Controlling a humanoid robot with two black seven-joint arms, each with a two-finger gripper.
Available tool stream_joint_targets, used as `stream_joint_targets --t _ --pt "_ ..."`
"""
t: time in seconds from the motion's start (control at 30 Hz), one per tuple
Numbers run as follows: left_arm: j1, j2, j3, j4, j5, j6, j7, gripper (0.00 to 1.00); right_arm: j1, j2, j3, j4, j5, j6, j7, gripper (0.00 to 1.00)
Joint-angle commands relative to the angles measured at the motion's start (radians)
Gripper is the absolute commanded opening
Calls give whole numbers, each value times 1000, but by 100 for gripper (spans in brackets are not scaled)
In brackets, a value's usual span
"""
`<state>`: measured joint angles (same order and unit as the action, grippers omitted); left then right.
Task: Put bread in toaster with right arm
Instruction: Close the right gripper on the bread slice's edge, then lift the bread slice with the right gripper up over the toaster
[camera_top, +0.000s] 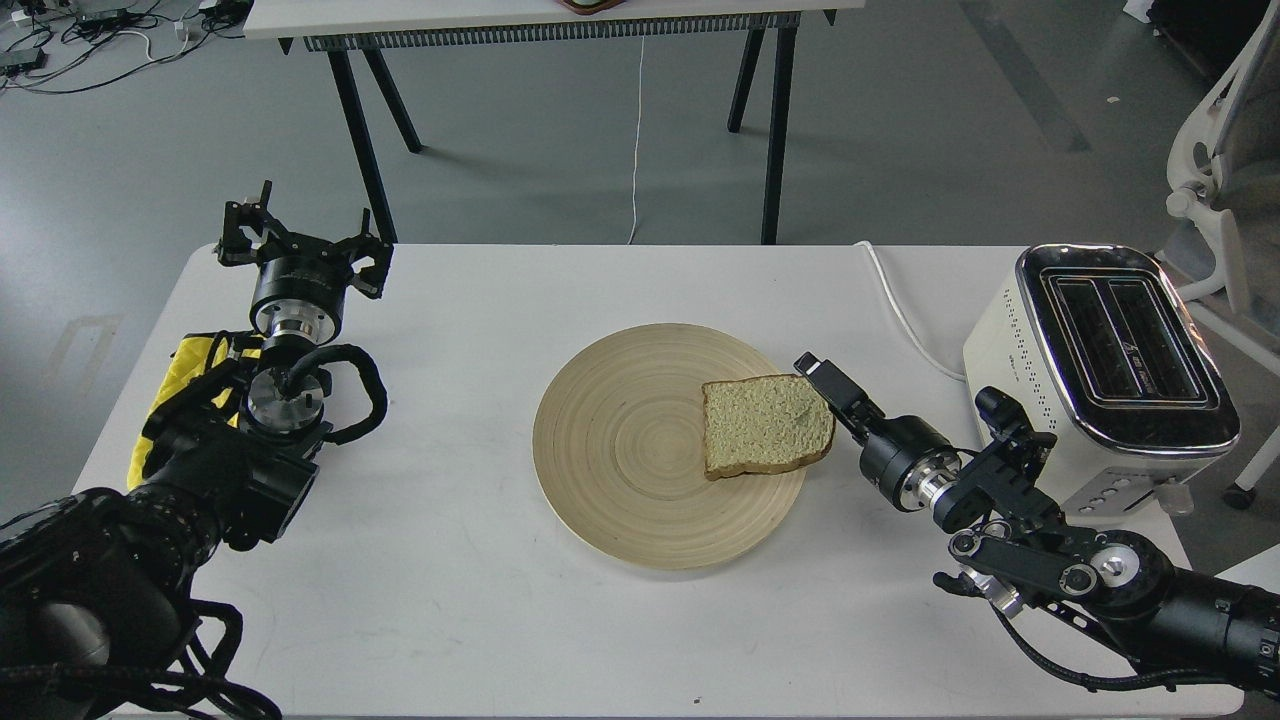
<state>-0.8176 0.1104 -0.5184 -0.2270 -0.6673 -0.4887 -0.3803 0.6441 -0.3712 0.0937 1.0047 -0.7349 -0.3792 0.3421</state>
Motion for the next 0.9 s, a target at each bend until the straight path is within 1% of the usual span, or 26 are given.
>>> stream_joint_targets --t 0.0,0.07,0.17,0.3,0.47,0.6,0.73,0.8,0.87 --pt "0 0 0 0 0 0 0 100 -9 0 3 0 0 -10 5 43" --pt "0 0 0 0 0 0 0 100 -12 -2 3 0 2 -12 6 36" --pt "0 0 0 0 0 0 0 100 -21 -2 4 2 2 -12 8 23" --pt "1 0 0 0 0 0 0 100 -23 -2 4 0 3 -12 6 2" --pt "0 0 0 0 0 0 0 100 -29 -15 17 11 6 -12 9 0" --pt "0 0 0 0 0 0 0 100 -29 -55 67 83 8 -12 9 0" --pt "0 0 0 0 0 0 0 100 -18 -133 152 188 8 -9 0 0" --pt "0 0 0 0 0 0 0 100 -6 -196 185 244 8 -9 -6 0" --pt "0 0 0 0 0 0 0 100 12 -283 225 304 8 -4 -20 0"
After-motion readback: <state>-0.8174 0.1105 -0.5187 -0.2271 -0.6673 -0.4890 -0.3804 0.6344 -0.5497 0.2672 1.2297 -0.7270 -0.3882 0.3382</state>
